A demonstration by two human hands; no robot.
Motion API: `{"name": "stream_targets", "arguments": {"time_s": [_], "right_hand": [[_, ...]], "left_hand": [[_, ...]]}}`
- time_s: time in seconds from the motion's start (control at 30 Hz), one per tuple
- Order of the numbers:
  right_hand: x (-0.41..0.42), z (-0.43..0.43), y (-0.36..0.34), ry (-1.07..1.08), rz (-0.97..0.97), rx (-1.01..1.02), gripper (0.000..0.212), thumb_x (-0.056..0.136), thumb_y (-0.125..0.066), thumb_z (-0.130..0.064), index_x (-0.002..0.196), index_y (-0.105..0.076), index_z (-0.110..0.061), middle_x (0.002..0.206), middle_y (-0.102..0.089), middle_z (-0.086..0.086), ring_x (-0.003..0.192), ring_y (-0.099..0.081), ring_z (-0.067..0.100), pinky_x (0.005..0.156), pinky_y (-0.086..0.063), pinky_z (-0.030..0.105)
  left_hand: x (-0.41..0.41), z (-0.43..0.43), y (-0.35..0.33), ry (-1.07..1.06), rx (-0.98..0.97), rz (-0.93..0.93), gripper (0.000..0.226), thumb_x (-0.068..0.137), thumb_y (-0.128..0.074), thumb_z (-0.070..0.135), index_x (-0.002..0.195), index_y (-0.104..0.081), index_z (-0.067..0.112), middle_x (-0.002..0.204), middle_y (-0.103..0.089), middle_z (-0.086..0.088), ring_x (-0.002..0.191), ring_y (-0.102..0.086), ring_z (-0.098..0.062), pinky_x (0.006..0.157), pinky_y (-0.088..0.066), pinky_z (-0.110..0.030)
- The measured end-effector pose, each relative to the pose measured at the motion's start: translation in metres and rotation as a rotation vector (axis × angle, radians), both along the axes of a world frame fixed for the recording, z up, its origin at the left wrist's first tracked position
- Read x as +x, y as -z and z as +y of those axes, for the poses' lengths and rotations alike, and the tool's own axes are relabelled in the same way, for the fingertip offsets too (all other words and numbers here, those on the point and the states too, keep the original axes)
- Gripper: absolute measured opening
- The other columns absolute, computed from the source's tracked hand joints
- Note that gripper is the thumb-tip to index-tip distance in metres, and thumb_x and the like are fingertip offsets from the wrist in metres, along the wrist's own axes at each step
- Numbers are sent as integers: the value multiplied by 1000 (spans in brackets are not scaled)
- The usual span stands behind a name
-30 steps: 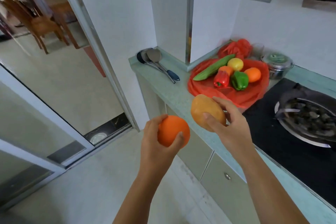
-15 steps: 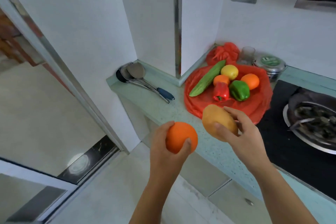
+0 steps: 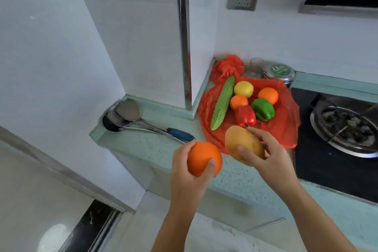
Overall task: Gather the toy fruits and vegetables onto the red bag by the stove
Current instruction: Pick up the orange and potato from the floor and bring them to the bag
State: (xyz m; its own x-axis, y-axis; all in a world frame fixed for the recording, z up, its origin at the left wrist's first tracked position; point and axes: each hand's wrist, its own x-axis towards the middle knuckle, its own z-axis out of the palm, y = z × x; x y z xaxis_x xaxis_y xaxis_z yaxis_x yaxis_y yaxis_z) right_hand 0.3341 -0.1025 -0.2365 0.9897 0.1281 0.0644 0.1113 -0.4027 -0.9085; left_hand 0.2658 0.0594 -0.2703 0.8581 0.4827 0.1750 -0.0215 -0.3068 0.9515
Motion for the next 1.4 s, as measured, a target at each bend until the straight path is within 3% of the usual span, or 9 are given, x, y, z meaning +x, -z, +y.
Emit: {"name": "stream_targets", "arguments": {"time_s": [0.2, 0.33, 0.53, 0.73, 0.83, 1.03, 1.1, 1.23, 1.4], "right_hand": [[27, -13, 11, 128, -2, -45, 48, 75, -72, -29, 119, -54, -29, 111, -56, -6, 98, -51, 8, 72, -38, 16], [57, -31, 19, 217, 7, -25, 48, 76, -70, -31, 120, -52, -30, 112, -56, -6, 96, -51, 7, 70, -39, 16], [112, -74, 31, 429, 27, -32, 49, 78, -69, -32, 123, -50, -28, 112, -56, -3, 94, -50, 10, 66, -39, 17], [148, -100, 56, 522, 72, -60, 50, 76, -70, -35, 121, -50, -30, 114, -55, -2, 98, -51, 13, 77, -44, 30], [160, -108, 67, 533, 99, -69, 49, 75, -71, -34, 120, -51, -30, 112, -54, -3, 97, -51, 11, 77, -41, 27], [182, -119, 88, 531, 158, -104, 53, 74, -73, -35, 122, -50, -27, 110, -51, -5, 92, -48, 7, 69, -37, 16], [188, -119, 94, 520, 170, -122, 53, 74, -73, -35, 122, -50, -27, 111, -50, -6, 92, -48, 6, 66, -35, 11], [199, -119, 104, 524, 201, -131, 55, 75, -72, -35, 124, -49, -26, 112, -49, -5, 93, -48, 8, 72, -36, 19], [211, -117, 115, 502, 206, -165, 58, 74, -71, -40, 125, -48, -28, 111, -47, -7, 95, -50, 10, 73, -39, 22]], "left_hand": [[46, -4, 12, 127, 15, 1, 49, 64, -65, 49, 109, -46, 48, 115, -46, 28, 105, -45, 13, 75, -44, -8], [82, -9, 16, 214, 55, -22, 50, 64, -60, 59, 111, -45, 47, 117, -44, 27, 106, -46, 10, 77, -45, -10], [155, -29, 27, 369, 119, -27, 52, 68, -61, 57, 115, -45, 43, 119, -43, 25, 109, -43, 11, 83, -39, -6], [214, -63, 42, 486, 168, -56, 51, 71, -62, 50, 117, -47, 33, 119, -45, 20, 111, -42, 9, 87, -34, -4], [235, -81, 52, 554, 211, -78, 49, 73, -64, 47, 117, -49, 29, 118, -48, 15, 111, -45, 4, 90, -34, -8], [265, -105, 76, 717, 352, -47, 54, 76, -64, 47, 121, -51, 22, 122, -50, 5, 116, -44, -7, 98, -34, -16], [269, -109, 83, 736, 434, -38, 56, 75, -63, 50, 122, -52, 19, 123, -51, 0, 117, -43, -10, 99, -30, -12], [279, -115, 91, 727, 603, -102, 55, 73, -61, 49, 119, -52, 19, 120, -54, -4, 111, -43, -12, 99, -25, -14], [289, -112, 103, 780, 779, -151, 56, 73, -57, 51, 118, -48, 20, 117, -55, -5, 109, -44, -17, 90, -44, -31]]}}
